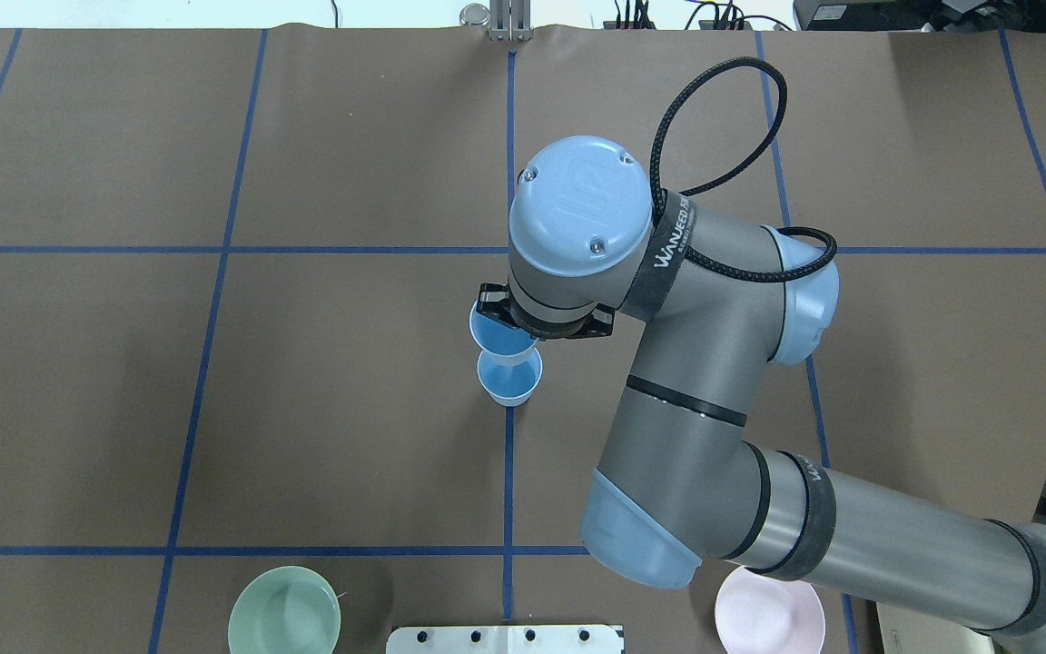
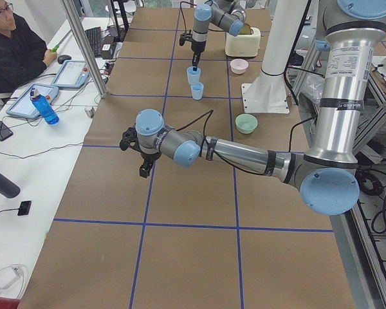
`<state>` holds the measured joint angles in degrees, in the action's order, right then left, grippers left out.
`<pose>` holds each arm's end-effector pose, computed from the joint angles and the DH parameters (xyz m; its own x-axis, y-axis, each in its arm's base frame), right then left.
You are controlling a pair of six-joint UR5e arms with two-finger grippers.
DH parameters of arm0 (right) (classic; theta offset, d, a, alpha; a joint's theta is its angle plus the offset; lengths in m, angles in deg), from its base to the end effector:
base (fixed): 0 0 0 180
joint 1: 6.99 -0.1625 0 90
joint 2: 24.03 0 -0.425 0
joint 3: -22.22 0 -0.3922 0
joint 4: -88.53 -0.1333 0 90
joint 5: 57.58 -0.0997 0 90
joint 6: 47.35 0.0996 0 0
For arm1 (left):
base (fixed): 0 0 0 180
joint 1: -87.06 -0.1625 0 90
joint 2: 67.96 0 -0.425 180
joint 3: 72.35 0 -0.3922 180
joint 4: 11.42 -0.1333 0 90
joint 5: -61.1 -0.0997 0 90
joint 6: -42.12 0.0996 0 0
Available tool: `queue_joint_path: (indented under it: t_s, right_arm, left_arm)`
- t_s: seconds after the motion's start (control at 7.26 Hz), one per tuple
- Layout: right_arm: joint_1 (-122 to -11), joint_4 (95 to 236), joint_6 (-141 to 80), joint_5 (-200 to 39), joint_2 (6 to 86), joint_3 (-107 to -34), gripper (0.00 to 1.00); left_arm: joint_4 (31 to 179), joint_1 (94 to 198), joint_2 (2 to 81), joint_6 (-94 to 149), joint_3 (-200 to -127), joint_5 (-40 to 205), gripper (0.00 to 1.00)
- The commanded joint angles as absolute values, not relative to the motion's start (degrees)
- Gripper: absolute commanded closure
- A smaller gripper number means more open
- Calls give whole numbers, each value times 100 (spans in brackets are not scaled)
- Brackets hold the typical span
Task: Stack blue cups with both arms
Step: 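Position the right gripper's cup above the cup at the table center, then lower the held cup into the center cup with the right gripper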
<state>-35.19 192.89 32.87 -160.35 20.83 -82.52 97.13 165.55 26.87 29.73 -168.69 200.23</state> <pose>-0.5090 -0.3992 0.1200 0.6632 0.1676 0.7294 -0.2123 0.9767 -0.0314 0.0508 -0.5402 0.5172 0.5904 0.3037 -0.7478 -0.0477 0.9380 0.3433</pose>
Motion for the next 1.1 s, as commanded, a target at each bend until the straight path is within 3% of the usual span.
queue_joint_path:
  t_s: [0.0,0.96]
  right_arm:
    - [-3415,19285,3290,-15884,2140,-8246,100]
    - [-3178,19268,3439,-15699,2149,-8263,100]
  left_arm:
    - [9713,16555,2696,2973,-16824,20023,2]
    - [10029,16546,2704,2973,-16569,20023,2]
